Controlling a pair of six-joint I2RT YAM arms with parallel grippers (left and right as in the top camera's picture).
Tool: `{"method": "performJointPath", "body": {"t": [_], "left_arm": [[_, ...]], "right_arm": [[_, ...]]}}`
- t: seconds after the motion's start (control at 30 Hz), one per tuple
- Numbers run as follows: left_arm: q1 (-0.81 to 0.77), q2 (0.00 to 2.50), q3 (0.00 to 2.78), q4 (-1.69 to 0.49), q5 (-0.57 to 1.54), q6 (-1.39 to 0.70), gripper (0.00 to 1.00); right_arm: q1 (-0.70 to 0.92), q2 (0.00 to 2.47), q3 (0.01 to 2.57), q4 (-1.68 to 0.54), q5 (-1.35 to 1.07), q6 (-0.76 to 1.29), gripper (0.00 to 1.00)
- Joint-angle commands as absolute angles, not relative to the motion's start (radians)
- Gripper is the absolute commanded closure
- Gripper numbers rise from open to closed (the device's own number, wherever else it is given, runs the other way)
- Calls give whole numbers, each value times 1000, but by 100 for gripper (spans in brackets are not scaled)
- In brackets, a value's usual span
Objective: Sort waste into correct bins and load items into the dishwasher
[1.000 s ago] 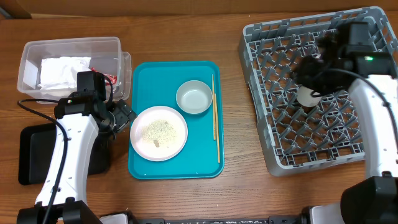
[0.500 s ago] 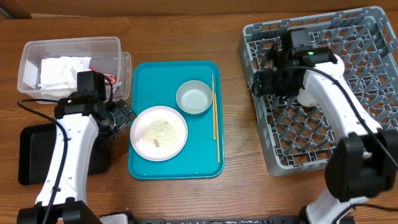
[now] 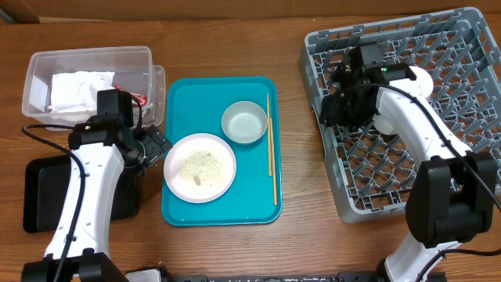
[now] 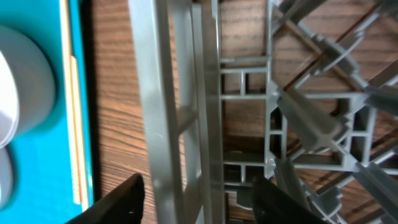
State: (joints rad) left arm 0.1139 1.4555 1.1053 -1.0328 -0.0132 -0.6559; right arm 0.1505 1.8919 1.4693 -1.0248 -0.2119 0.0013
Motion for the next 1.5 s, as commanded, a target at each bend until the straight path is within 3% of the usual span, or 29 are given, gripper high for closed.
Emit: {"method": "performJointPath", "body": {"t": [0.0,0.27,0.4,0.67,1.13,1.47], "left_arm": [[118,1453,1106,-1035,-10,-670,0],[118,1453,1106,-1035,-9,-670,0],[118,1453,1106,-1035,-10,-670,0],[118,1453,1106,-1035,-9,-670,0],[118,1453,1106,-1035,-10,-670,0],[118,1453,1106,-1035,-10,-670,0]], "right_arm": [[156,1898,1420,-1007,-218,0,47],[197,1899,1405,-979,-217,40,58],[208,1899,1406,-921,-203,121,72],[208,1899,1406,-834,-93,302,83],[208,1899,1406,-730,-75,572,82],[217,1898,1406,-735,-111,581,77]]}}
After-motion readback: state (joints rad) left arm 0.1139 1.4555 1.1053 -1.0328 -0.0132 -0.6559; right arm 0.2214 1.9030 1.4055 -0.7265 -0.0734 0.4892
